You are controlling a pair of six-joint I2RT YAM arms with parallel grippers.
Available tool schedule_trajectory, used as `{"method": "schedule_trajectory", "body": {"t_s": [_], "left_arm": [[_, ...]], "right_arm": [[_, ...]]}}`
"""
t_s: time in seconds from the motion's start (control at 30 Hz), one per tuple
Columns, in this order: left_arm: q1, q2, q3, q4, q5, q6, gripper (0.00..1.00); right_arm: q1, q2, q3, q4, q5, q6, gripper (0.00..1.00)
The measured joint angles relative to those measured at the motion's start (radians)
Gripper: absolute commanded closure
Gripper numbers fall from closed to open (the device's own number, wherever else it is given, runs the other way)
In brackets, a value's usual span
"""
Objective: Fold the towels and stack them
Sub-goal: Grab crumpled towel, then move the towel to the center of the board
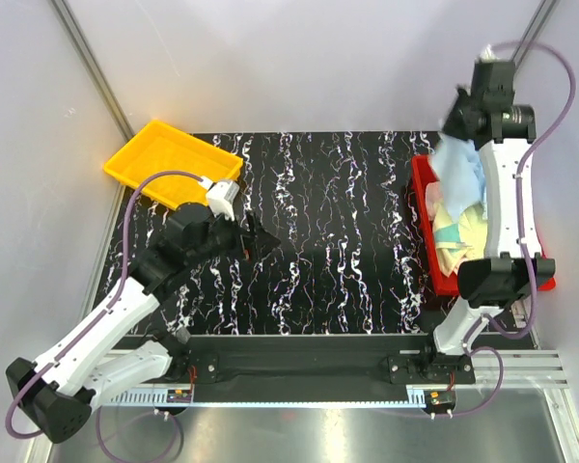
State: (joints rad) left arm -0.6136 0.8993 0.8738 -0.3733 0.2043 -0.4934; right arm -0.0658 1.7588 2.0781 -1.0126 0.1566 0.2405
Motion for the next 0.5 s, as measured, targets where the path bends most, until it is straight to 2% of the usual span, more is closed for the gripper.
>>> {"method": "schedule_trajectory", "body": {"t_s": [0.1,0.2,0.27,0.4,0.5], "left_arm": [[0.019,0.013,0.029,-0.047,-0.044,-0.015,0.01],[0.068,0.018,0.069,-0.100,-0.069,-0.032,0.01],[0.107,0.016,0.093,-0.123,-0.078,-0.039,0.01],[0.175,-0.003,0.108,-0.166,-0.093,-0.043,0.01],[0.195,-0.017,0.104,-0.190,-0.105,-0.043,0.01]], "right_arm": [[0.150,-0.032,0.217,-0.032,-0.140,0.009,1.00],[0.280,-0.148,0.183,-0.024,-0.309,0.037,1.00],[0.318,-0.288,-0.011,0.015,-0.394,0.067,1.00],[0.369,-0.551,-0.607,0.193,-0.560,0.179,1.00],[0.456,-0.607,-0.994,0.354,-0.653,0.275,1.00]]}}
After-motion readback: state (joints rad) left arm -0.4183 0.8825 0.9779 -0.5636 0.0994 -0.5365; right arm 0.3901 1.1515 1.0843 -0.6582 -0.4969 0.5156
